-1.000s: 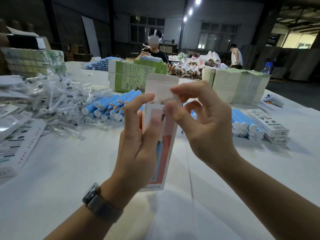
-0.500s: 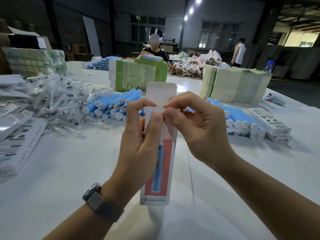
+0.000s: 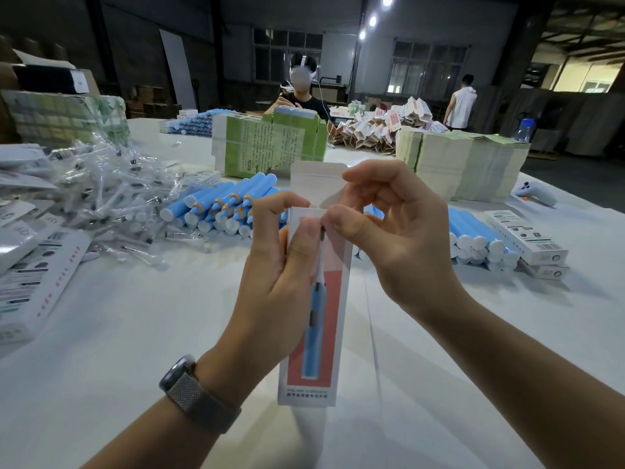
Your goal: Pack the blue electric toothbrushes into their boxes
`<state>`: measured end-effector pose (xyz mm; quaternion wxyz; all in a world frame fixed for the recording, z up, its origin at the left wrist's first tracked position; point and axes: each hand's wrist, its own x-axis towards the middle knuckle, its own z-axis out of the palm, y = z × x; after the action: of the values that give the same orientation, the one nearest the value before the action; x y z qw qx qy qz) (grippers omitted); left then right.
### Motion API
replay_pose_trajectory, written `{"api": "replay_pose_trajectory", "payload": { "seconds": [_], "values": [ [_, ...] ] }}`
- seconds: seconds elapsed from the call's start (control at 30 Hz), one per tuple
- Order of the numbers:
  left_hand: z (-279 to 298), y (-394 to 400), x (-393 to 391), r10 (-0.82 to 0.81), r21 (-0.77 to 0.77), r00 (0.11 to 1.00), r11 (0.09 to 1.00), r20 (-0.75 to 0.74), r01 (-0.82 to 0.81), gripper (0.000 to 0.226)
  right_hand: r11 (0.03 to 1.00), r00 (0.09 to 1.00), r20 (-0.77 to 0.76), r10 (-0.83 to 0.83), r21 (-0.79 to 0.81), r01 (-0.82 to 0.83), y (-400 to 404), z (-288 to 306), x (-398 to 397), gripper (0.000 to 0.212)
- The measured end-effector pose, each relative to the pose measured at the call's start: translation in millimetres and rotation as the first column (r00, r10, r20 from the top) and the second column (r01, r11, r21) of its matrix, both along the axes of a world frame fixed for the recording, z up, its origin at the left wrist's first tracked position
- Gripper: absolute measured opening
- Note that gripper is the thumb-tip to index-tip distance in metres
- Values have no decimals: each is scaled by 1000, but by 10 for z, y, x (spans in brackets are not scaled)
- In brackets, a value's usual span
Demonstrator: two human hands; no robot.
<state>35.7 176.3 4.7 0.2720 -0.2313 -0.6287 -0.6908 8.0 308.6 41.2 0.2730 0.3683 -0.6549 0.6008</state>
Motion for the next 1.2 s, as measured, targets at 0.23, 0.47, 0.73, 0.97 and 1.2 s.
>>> {"api": "replay_pose_trajectory", "payload": {
  "seconds": [0.23,0.47,0.73,0.97,1.2],
  "values": [
    [-40,11,-14,-85,13,996,996,-25,85,2,1000,989,144,20,-9,-18,-22,3,-16,50],
    [-80,-4,-76,-117,58,993,991,-35,119,20,998,984,168,58,30,-64,-11,-49,-54,14],
    [-107,9,-66,78,-86,994,993,-82,-85,9,990,982,167,83,100,-100,30,-15,-93,11],
    [-99,-8,-61,40,-138,993,989,-112,-56,14,978,976,179,123,147,-150,102,45,-85,16],
    [-97,4,-39,116,-123,982,983,-146,-134,14,977,992,81,93,185,-107,86,48,-61,13]
  ]
}}
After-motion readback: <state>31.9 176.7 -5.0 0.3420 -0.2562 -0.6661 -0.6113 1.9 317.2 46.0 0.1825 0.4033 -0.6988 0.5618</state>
